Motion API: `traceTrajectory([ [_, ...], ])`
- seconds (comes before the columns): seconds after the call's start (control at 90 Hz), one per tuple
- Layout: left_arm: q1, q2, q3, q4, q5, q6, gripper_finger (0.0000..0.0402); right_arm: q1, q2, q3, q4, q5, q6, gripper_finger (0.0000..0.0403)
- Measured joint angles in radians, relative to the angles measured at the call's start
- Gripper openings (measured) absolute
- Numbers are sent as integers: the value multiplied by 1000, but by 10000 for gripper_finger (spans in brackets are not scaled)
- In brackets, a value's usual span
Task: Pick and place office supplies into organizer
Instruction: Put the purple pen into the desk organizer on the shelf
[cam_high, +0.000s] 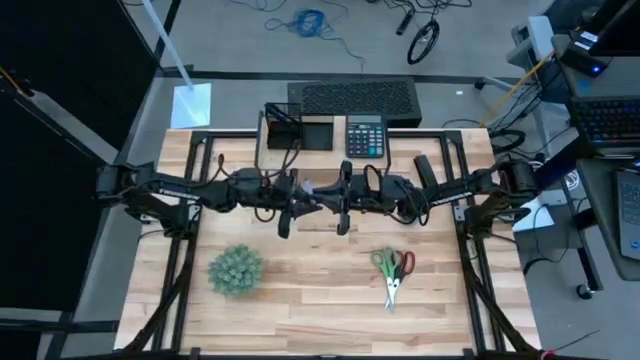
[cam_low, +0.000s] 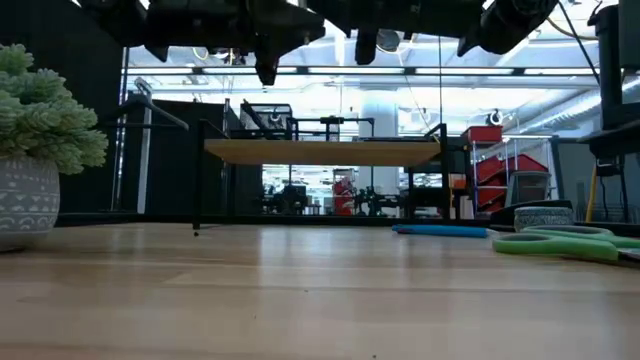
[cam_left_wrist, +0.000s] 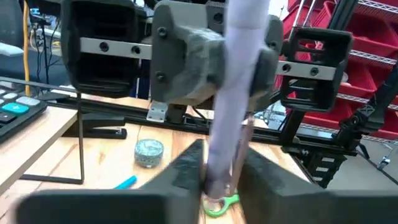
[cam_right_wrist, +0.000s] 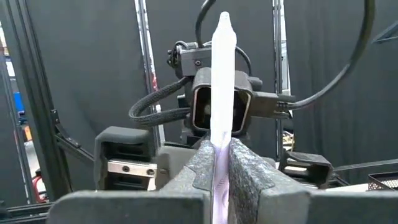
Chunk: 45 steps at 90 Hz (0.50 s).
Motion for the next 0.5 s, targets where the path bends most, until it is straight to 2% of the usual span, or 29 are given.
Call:
traceTrajectory([
  [0.233, -2, -8, 2, -80, 11, 3, 31, 7, 2, 0, -26, 3, 11, 40],
  [0.344, -2, -5, 0, -178, 45, 1, 21, 7, -1, 0, -49, 4, -1, 68],
  [0.5, -2, -6, 0, -337, 61, 0, 18, 7, -15, 0, -184, 8, -5, 112],
])
